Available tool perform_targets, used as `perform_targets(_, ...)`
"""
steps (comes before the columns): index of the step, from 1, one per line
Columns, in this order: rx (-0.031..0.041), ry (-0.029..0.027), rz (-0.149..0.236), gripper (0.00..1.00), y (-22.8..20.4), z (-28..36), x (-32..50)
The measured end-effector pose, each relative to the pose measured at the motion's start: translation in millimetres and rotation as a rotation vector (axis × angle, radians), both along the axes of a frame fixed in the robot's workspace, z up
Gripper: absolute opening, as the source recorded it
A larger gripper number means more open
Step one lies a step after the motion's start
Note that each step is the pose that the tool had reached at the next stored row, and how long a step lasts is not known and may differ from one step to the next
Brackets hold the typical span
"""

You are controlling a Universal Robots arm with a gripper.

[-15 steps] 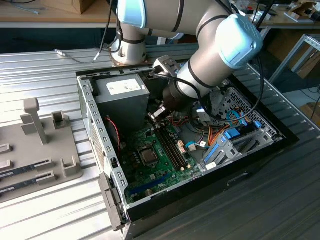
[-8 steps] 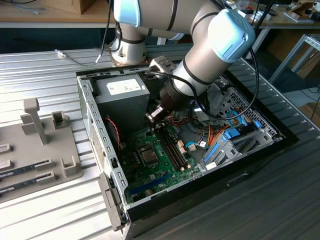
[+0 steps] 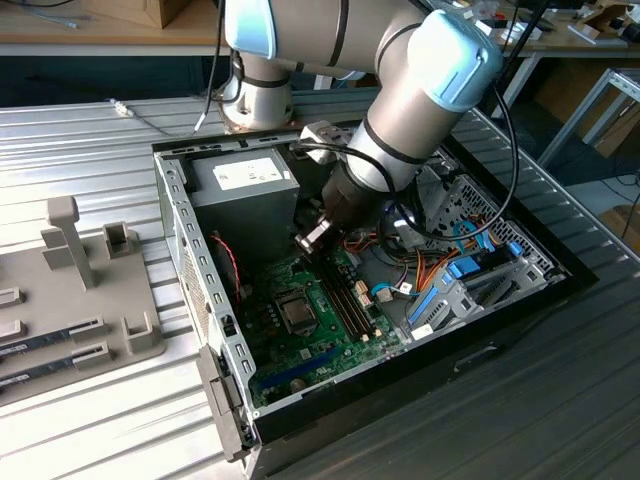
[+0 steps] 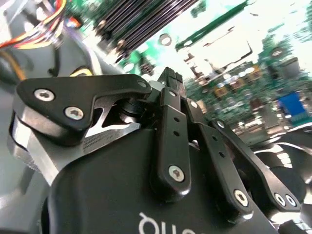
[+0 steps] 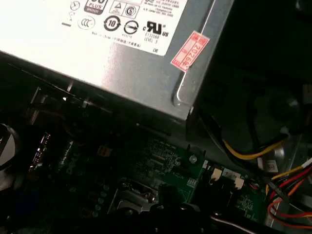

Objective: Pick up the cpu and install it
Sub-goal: 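Install the second cpu locking lever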

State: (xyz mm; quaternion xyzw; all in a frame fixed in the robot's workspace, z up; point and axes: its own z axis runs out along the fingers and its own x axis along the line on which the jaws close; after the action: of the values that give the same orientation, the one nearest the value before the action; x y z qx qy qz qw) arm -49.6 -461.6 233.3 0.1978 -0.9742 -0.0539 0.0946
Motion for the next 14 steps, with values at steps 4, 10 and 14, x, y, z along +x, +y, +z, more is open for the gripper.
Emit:
perform_targets(4,-0.0821,0.0000,0.000,0.11,-4.0,-0.2,-0.6)
perform_targets(10,-0.0940,0.0001,0.000,0.11,-20.8,-8.1,-0.8)
perform_targets(14,-0.1060,0.0000,0.000,0.11,-25.6,-11.9,-0.8)
